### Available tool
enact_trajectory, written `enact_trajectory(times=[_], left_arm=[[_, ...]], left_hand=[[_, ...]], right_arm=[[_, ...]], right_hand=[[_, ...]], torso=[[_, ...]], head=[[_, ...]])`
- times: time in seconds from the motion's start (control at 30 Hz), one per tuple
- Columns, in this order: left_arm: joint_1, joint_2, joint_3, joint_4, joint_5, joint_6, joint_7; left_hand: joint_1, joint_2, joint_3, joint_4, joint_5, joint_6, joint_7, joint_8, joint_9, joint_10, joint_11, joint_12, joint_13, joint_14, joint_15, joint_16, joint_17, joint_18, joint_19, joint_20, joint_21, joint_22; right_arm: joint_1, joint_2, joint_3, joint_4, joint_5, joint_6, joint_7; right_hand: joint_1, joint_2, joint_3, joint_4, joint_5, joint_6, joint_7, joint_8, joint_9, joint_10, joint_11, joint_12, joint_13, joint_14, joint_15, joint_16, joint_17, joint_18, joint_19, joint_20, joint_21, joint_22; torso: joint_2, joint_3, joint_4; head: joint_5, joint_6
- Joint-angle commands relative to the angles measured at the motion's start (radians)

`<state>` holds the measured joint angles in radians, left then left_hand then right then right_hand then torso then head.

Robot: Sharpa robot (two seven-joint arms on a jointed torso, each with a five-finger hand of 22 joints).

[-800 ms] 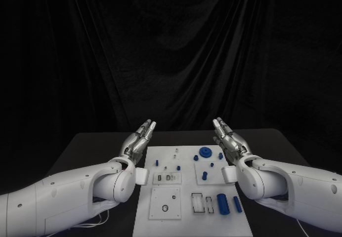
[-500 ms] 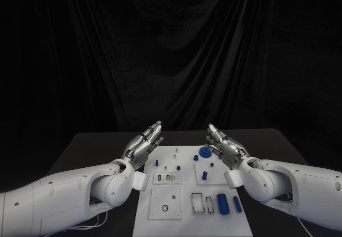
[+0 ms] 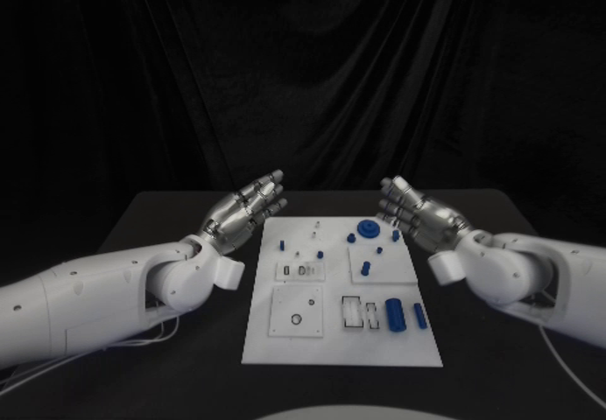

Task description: Assemble the parts on the task board

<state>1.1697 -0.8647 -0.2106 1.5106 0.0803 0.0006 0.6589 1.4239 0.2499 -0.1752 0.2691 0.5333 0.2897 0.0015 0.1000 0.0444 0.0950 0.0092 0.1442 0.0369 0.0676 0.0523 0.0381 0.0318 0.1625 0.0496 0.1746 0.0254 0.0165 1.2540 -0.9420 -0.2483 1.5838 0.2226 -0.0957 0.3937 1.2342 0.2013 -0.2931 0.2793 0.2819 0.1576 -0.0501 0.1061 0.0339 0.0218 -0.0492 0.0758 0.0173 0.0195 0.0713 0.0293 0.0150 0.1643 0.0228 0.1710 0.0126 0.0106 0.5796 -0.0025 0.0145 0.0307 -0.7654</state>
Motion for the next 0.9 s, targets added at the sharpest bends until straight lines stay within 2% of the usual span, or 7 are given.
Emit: enact_trajectory(times=[0.03, 0.13, 0.37, 0.6, 0.77, 0.8, 0.9], left_arm=[[0.0, 0.001, 0.0, 0.015, -0.07, 0.035, 0.113], [0.001, -0.02, 0.0, 0.037, -0.07, 0.029, 0.119], [0.011, -0.087, 0.002, 0.086, -0.071, 0.014, 0.124], [0.043, -0.126, 0.003, 0.098, -0.071, 0.002, 0.124], [0.061, -0.154, 0.003, 0.118, -0.071, -0.003, 0.125], [0.063, -0.156, 0.003, 0.12, -0.071, -0.003, 0.125], [0.073, -0.169, 0.003, 0.135, -0.071, -0.003, 0.125]], left_hand=[[0.061, -0.015, 0.027, -0.012, 0.077, 0.052, 0.012, 0.032, 0.005, 0.026, 0.028, 0.076, 0.007, 0.041, 0.023, 0.017, 0.013, 0.02, 0.02, 0.029, 0.015, 0.005], [0.072, -0.018, 0.044, -0.022, 0.084, 0.069, 0.019, 0.04, 0.006, 0.043, 0.054, 0.11, 0.01, 0.072, 0.035, 0.031, 0.023, 0.02, 0.025, 0.036, 0.017, 0.006], [0.075, -0.026, 0.055, -0.029, 0.097, 0.09, 0.026, 0.049, 0.008, 0.067, 0.078, 0.147, 0.014, 0.092, 0.045, 0.043, 0.029, 0.02, 0.031, 0.041, 0.02, 0.007], [0.075, -0.026, 0.062, -0.03, 0.102, 0.106, 0.03, 0.055, 0.01, 0.077, 0.087, 0.162, 0.015, 0.097, 0.049, 0.046, 0.03, 0.02, 0.033, 0.045, 0.021, 0.008], [0.075, -0.026, 0.064, -0.03, 0.105, 0.11, 0.031, 0.056, 0.01, 0.08, 0.089, 0.166, 0.016, 0.099, 0.05, 0.047, 0.031, 0.02, 0.035, 0.046, 0.022, 0.008], [0.075, -0.026, 0.064, -0.03, 0.105, 0.11, 0.031, 0.056, 0.01, 0.08, 0.089, 0.166, 0.016, 0.099, 0.05, 0.047, 0.031, 0.02, 0.035, 0.046, 0.022, 0.008], [0.075, -0.024, 0.068, -0.03, 0.106, 0.114, 0.033, 0.058, 0.01, 0.082, 0.092, 0.17, 0.016, 0.101, 0.052, 0.048, 0.031, 0.02, 0.037, 0.047, 0.023, 0.009]], right_arm=[[0.019, -0.006, 0.001, 0.014, -0.008, 0.012, -0.018], [0.051, -0.029, 0.001, 0.034, -0.039, -0.006, -0.045], [0.12, -0.052, 0.001, 0.041, -0.193, -0.027, -0.138], [0.178, -0.075, 0.001, 0.045, -0.429, -0.056, -0.253], [0.221, -0.068, 0.001, 0.039, -0.71, -0.086, -0.381], [0.226, -0.067, 0.001, 0.039, -0.754, -0.088, -0.398], [0.245, -0.052, 0.001, 0.032, -1.005, -0.097, -0.476]], right_hand=[[0.185, -0.007, 0.039, -0.075, 0.216, 0.074, 0.038, 0.096, 0.014, 0.049, 0.095, 0.206, 0.03, 0.132, 0.048, 0.147, 0.066, 0.017, 0.17, 0.066, 0.089, 0.044], [0.274, -0.015, 0.068, -0.141, 0.323, 0.077, 0.037, 0.115, 0.015, 0.056, 0.112, 0.285, 0.036, 0.211, 0.06, 0.222, 0.094, 0.018, 0.287, 0.095, 0.135, 0.06], [0.34, -0.007, 0.095, -0.221, 0.315, 0.137, 0.069, 0.192, 0.026, 0.05, 0.124, 0.392, 0.039, 0.285, 0.07, 0.299, 0.113, 0.019, 0.493, 0.108, 0.206, 0.079], [0.356, -0.005, 0.091, -0.273, 0.212, 0.256, 0.113, 0.318, 0.049, 0.096, 0.151, 0.62, 0.054, 0.422, 0.074, 0.411, 0.135, 0.02, 0.674, 0.086, 0.26, 0.09], [0.363, -0.023, 0.119, -0.286, 0.141, 0.294, 0.138, 0.351, 0.053, 0.14, 0.17, 0.674, 0.058, 0.522, 0.07, 0.482, 0.149, 0.016, 0.793, 0.062, 0.309, 0.112], [0.367, -0.028, 0.124, -0.292, 0.128, 0.31, 0.153, 0.358, 0.055, 0.157, 0.173, 0.683, 0.058, 0.579, 0.062, 0.512, 0.157, -0.006, 0.839, 0.041, 0.338, 0.126], [0.358, -0.045, 0.145, -0.289, 0.049, 0.324, 0.149, 0.356, 0.051, 0.209, 0.192, 0.698, 0.055, 0.716, 0.041, 0.557, 0.163, 0.013, 0.92, 0.023, 0.398, 0.162]], torso=[[0.019, -0.007, 0.0205], [0.028, -0.0085, 0.0299], [0.067, -0.018, 0.0431], [0.109, -0.0308, 0.0546], [0.13, -0.0344, 0.052], [0.134, -0.0352, 0.0517], [0.152, -0.0399, 0.0565]], head=[[-0.004, -0.044], [-0.015, -0.076], [-0.032, -0.1], [-0.043, -0.098], [-0.04, -0.09], [-0.04, -0.088], [-0.046, -0.073]])
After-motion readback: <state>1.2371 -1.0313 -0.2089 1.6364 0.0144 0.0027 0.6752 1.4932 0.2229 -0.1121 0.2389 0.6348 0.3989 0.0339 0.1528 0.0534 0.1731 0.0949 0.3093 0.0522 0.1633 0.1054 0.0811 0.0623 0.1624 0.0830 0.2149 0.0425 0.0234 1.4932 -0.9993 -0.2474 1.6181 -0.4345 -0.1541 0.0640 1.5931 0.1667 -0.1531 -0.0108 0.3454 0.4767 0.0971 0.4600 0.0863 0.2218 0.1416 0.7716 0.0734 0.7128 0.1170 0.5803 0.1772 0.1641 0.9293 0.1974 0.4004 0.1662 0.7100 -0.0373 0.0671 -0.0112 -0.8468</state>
